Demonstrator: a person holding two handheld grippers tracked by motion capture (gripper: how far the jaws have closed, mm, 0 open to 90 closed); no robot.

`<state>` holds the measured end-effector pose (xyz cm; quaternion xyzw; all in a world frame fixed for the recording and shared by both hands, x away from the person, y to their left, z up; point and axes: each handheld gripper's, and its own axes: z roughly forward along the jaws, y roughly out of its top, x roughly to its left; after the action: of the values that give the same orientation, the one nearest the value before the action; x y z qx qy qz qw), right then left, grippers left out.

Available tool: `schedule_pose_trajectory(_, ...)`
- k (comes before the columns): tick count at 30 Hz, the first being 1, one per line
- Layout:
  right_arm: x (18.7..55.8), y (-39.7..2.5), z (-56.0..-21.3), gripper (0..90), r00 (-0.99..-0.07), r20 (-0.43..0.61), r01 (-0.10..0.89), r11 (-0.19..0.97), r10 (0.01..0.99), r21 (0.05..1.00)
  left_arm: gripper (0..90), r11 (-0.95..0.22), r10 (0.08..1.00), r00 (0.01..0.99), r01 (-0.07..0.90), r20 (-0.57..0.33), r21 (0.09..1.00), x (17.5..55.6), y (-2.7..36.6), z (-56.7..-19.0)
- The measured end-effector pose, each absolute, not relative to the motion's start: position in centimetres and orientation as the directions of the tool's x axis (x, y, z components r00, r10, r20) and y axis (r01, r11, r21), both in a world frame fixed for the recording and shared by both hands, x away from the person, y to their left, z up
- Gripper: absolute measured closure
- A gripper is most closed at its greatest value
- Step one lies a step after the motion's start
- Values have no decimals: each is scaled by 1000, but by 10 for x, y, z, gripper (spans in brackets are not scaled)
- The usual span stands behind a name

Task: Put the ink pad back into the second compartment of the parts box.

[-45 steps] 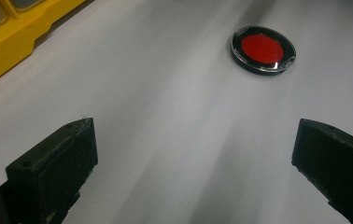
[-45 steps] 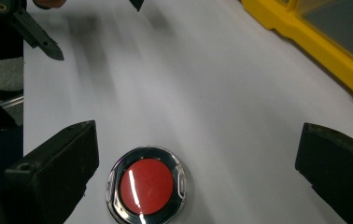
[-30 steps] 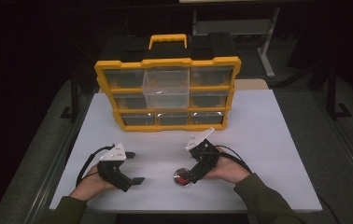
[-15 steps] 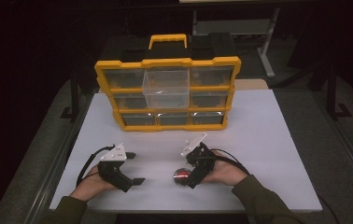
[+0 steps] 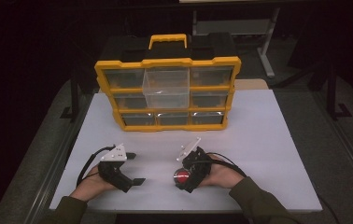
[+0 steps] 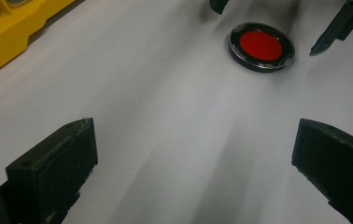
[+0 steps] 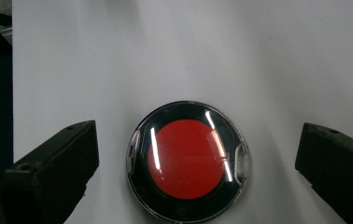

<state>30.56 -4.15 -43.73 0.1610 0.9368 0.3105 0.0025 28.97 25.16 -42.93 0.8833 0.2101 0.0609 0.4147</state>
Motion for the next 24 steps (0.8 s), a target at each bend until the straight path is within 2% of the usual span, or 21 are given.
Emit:
schedule_pose_trajectory(5, 304, -39, -440, 10, -952, 88, 291, 772, 295, 565, 0, -568, 422, 904, 321, -67, 758, 290, 252, -429)
schedule_pose_trajectory(24, 301, -40, -440, 194, -964, 51, 246, 796, 262, 553, 0, -567, 422, 904, 320, -66, 759, 290, 252, -429)
